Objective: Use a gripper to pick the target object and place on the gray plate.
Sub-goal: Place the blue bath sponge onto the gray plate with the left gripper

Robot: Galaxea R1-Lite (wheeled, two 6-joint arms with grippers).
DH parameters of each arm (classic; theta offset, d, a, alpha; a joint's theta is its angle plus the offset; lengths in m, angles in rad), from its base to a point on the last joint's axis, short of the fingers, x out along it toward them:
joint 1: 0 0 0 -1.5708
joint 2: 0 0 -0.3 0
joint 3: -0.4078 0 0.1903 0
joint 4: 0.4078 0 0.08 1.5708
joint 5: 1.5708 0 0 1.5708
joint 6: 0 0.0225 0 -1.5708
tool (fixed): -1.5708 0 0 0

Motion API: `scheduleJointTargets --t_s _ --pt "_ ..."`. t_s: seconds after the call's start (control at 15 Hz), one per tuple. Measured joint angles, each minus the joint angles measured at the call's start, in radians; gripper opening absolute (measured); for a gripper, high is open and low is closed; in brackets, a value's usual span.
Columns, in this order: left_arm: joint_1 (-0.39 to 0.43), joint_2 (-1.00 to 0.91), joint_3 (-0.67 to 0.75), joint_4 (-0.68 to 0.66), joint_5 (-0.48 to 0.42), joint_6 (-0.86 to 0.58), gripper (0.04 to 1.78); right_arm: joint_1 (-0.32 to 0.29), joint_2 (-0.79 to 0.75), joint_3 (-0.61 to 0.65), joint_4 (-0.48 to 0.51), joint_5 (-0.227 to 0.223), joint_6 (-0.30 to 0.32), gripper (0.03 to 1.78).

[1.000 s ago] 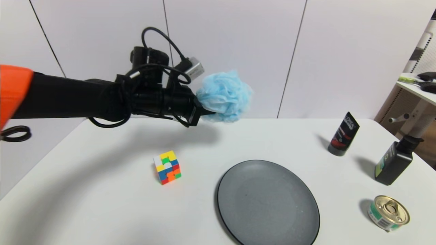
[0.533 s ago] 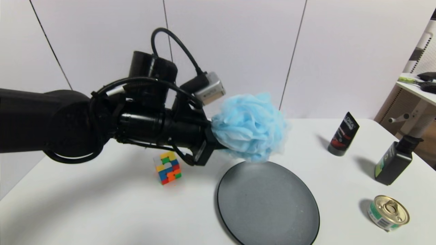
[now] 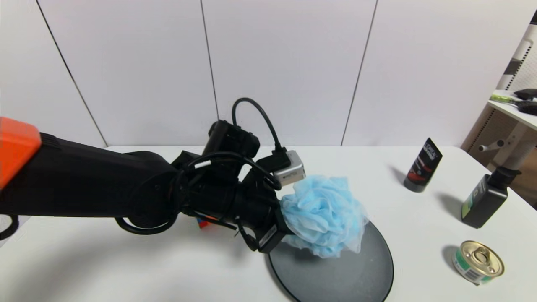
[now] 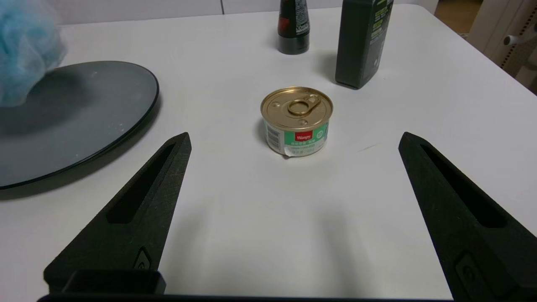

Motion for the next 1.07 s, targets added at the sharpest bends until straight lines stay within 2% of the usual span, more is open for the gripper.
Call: scheduleJointTargets --t_s 0.2,0.27,0.4,0.6,0.8,1.07 --pt "-0.007 0.041 -0.005 -0.001 0.000 -0.003 0.35 0.000 0.000 0.000 0.000 0.000 0.000 1.71" --pt "-0.009 0.050 -0.005 -0.001 0.000 -0.004 0.41 0.000 0.000 0.000 0.000 0.000 0.000 1.71" --pt "-0.020 0.064 -0.003 -0.001 0.000 -0.008 0.70 0.000 0.000 0.000 0.001 -0.001 0.000 1.71" --pt "-0.027 0.076 -0.021 -0.008 0.000 0.000 1.03 0.000 0.000 0.000 0.000 -0.001 0.000 1.71" --pt "-0.034 0.080 -0.029 -0.072 0.000 -0.007 1.24 0.000 0.000 0.000 0.000 -0.001 0.000 1.71" --pt "-0.037 0.076 -0.029 -0.099 0.000 -0.012 1.43 0.000 0.000 0.000 0.000 -0.001 0.000 1.71"
